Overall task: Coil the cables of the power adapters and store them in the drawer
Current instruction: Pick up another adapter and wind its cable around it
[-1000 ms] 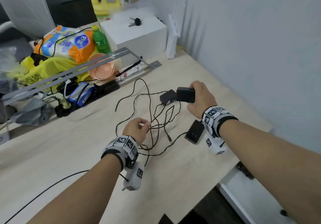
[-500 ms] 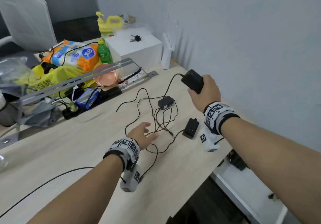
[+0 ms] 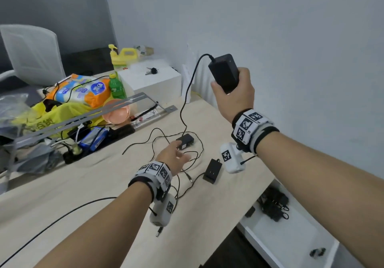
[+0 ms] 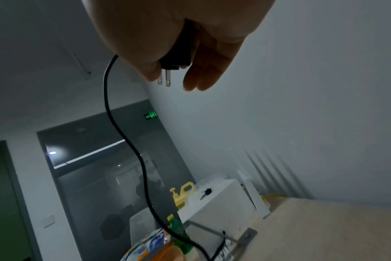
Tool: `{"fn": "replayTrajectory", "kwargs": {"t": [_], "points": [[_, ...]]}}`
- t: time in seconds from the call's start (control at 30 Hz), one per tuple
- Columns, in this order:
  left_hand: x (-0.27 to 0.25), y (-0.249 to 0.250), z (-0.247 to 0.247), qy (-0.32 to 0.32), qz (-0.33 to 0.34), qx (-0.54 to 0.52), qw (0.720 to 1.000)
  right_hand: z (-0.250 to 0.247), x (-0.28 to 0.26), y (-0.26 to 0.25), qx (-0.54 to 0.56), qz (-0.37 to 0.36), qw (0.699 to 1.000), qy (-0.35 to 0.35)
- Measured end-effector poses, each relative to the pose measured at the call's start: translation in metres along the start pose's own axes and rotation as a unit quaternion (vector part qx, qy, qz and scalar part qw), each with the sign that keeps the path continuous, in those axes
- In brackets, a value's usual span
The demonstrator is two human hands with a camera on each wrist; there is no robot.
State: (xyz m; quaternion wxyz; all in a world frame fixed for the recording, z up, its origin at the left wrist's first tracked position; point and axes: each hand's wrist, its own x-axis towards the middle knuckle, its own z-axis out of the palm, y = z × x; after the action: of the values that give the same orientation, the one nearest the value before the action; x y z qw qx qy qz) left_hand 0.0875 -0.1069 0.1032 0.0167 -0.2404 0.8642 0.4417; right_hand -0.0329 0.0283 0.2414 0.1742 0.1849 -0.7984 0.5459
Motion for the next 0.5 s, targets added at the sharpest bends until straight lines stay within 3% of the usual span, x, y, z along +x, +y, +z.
{"fn": "replayTrajectory", "kwargs": {"t": [0.13, 0.37, 0.5], "points": [[-0.001, 0.021, 0.009, 0.055, -0.003, -0.023, 0.998, -0.018, 0.017, -0.011, 0.018, -0.022, 1.000, 0.006], [0.010, 0.058, -0.015, 0.114, 0.006, -0.057, 0.992, -0.047, 0.058, -0.041, 0.076, -0.018, 0.994, 0.078], [0.018, 0.067, -0.015, 0.134, 0.016, -0.104, 0.985, -0.051, 0.059, -0.041, 0.024, -0.053, 0.998, 0.006]]}}
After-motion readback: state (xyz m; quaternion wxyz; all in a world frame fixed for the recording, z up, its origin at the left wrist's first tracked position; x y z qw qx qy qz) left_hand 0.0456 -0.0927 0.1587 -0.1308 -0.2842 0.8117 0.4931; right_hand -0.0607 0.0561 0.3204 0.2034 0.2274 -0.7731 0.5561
